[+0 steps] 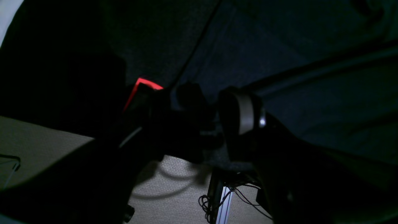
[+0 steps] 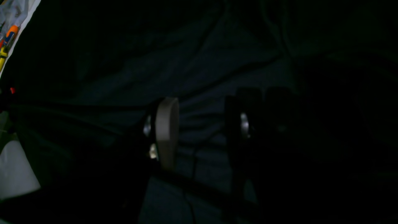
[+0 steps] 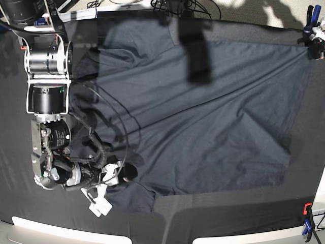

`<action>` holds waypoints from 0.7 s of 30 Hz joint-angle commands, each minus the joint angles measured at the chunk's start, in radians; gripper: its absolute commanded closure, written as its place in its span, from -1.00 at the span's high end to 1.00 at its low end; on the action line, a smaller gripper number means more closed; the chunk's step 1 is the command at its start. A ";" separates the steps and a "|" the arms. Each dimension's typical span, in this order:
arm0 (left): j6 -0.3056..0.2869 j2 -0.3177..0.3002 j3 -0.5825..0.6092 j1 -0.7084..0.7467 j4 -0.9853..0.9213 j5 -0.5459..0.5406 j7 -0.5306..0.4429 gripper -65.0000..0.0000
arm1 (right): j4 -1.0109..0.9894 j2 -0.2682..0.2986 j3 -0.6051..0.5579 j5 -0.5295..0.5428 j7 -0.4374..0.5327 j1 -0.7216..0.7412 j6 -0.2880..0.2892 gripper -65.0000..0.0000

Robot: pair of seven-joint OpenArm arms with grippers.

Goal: Layout the t-shirt on the table in an organized manner, then fold the t-shirt properly
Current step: 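Lift the shirt edge with the right gripper and drag it outward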

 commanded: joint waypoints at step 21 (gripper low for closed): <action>-0.122 -0.019 -0.005 -0.047 0.024 -0.013 -0.259 -0.36 | 0.214 0.006 0.005 0.059 0.013 -0.047 0.009 -0.26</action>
